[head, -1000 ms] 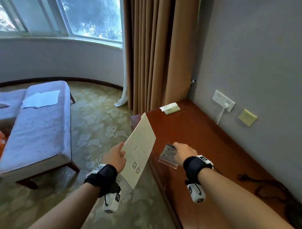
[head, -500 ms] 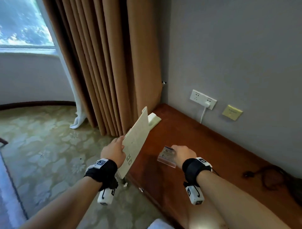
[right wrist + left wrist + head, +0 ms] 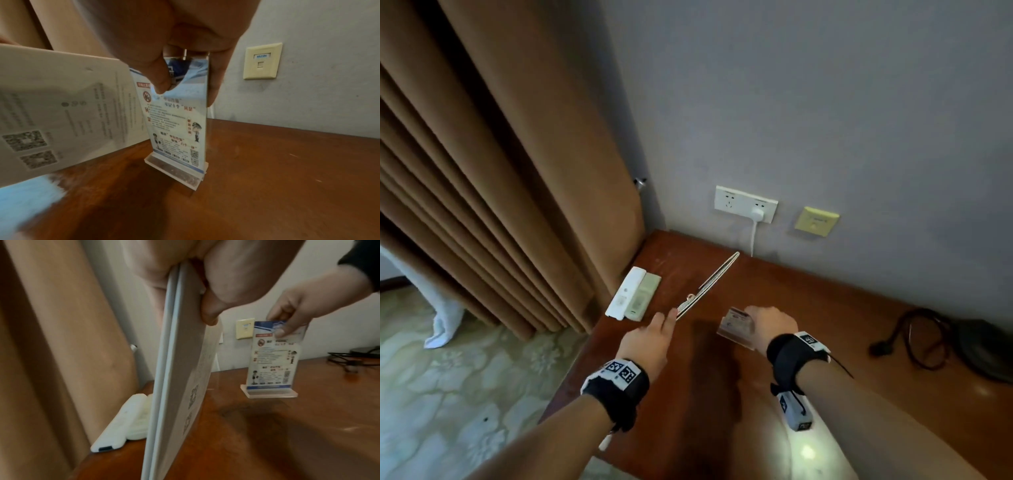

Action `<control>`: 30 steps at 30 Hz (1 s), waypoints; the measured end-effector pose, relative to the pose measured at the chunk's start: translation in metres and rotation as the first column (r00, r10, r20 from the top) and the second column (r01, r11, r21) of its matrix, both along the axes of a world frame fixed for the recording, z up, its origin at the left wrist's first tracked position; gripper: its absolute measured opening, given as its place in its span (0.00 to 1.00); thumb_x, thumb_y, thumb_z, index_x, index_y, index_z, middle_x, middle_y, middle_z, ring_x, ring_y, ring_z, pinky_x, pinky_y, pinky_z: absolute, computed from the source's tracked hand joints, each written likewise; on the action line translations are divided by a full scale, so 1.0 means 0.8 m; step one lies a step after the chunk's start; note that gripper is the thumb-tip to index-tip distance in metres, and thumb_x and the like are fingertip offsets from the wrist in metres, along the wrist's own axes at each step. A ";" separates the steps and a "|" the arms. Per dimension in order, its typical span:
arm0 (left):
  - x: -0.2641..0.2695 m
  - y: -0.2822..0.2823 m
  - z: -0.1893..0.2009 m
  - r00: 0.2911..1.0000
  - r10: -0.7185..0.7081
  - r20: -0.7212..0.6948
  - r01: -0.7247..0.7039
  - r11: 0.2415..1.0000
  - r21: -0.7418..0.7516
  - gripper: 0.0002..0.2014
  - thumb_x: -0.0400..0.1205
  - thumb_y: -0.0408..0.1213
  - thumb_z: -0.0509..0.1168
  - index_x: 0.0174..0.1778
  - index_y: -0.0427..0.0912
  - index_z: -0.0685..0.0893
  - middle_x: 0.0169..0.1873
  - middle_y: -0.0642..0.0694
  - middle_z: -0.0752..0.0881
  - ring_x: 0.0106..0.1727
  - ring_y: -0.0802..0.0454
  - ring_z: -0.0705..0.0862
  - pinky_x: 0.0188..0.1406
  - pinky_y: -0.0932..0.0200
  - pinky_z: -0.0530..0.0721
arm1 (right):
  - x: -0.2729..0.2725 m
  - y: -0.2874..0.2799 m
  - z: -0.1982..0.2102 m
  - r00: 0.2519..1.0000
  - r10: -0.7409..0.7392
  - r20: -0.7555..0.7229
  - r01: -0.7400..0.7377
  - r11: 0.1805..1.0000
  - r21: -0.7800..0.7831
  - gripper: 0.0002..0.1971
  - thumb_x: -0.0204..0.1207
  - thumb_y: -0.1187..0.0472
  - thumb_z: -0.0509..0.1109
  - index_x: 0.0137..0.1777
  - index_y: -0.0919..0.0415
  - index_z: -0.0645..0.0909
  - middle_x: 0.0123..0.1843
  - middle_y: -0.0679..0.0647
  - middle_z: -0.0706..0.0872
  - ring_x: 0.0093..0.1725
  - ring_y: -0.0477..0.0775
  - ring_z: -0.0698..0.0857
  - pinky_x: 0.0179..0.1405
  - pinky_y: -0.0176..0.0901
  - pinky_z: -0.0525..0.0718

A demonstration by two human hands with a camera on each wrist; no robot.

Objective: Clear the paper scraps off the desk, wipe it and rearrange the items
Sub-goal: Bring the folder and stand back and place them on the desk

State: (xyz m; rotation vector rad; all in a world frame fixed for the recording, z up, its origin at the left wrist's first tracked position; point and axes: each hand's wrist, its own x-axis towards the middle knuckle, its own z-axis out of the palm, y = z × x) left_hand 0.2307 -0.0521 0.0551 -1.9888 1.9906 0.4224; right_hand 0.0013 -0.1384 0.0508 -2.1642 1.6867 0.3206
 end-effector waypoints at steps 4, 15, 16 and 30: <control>-0.025 -0.014 -0.025 0.994 -0.095 -0.061 0.100 0.992 0.078 0.41 0.83 0.35 0.59 0.87 0.49 0.40 0.78 0.42 0.64 0.63 0.40 0.81 0.59 0.46 0.83 | -0.007 -0.008 -0.008 0.997 0.003 -0.074 0.002 0.998 0.064 0.13 0.78 0.53 0.64 0.62 0.45 0.77 0.56 0.52 0.87 0.53 0.59 0.87 0.46 0.46 0.85; -0.093 -0.044 -0.126 0.952 -0.290 -0.095 0.303 0.936 0.178 0.55 0.75 0.43 0.73 0.85 0.57 0.36 0.75 0.41 0.58 0.75 0.36 0.62 0.62 0.47 0.81 | -0.047 0.006 -0.024 0.981 -0.148 -0.129 0.166 0.976 0.144 0.12 0.80 0.56 0.61 0.62 0.48 0.76 0.51 0.52 0.86 0.47 0.58 0.84 0.40 0.44 0.78; -0.092 -0.046 -0.135 0.950 -0.299 -0.096 0.312 0.933 0.180 0.55 0.75 0.43 0.73 0.85 0.58 0.35 0.75 0.41 0.58 0.75 0.36 0.62 0.64 0.47 0.81 | -0.046 0.006 -0.025 0.978 -0.158 -0.137 0.178 0.973 0.146 0.12 0.80 0.57 0.61 0.62 0.49 0.75 0.50 0.52 0.85 0.44 0.58 0.82 0.40 0.44 0.78; -0.056 -0.078 -0.183 0.908 -0.377 -0.181 0.402 0.906 0.135 0.41 0.78 0.50 0.67 0.85 0.57 0.51 0.73 0.43 0.64 0.73 0.40 0.64 0.68 0.49 0.77 | -0.046 0.006 -0.030 0.975 -0.188 -0.115 0.202 0.971 0.130 0.12 0.80 0.62 0.60 0.62 0.51 0.75 0.49 0.50 0.85 0.42 0.53 0.83 0.40 0.43 0.83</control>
